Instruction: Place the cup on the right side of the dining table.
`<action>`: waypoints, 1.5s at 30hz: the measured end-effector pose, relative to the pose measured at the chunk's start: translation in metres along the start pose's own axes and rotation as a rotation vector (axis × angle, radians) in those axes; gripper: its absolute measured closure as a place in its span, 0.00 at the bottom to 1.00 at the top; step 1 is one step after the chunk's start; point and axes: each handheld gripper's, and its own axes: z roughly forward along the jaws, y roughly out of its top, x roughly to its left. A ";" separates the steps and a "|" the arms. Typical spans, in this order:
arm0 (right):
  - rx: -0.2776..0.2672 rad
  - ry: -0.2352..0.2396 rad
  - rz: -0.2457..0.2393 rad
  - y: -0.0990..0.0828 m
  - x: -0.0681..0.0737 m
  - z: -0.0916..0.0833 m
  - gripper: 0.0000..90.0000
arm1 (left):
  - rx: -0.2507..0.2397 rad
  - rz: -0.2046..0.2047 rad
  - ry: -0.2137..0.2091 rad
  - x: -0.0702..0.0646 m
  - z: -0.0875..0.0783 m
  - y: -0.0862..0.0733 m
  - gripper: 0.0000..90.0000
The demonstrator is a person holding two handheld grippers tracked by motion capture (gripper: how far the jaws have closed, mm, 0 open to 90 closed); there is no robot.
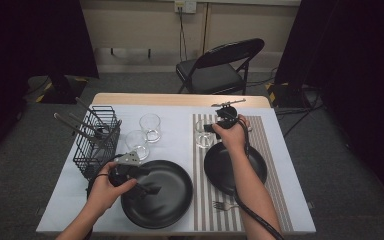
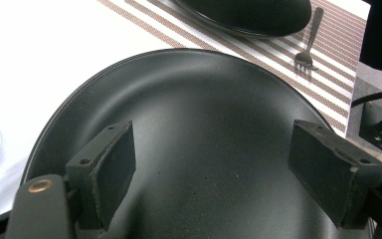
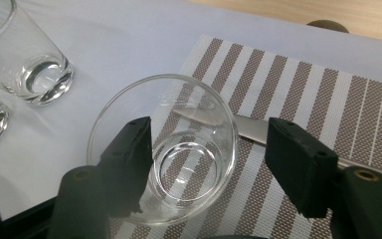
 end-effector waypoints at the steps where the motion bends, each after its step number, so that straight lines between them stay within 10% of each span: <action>1: 0.002 0.002 0.007 -0.001 0.000 -0.002 0.36 | -0.004 -0.003 -0.002 0.000 0.000 0.000 0.21; 45: -0.030 0.060 -0.031 -0.020 -0.005 -0.052 0.25 | 0.002 0.014 -0.005 -0.005 0.004 0.006 0.21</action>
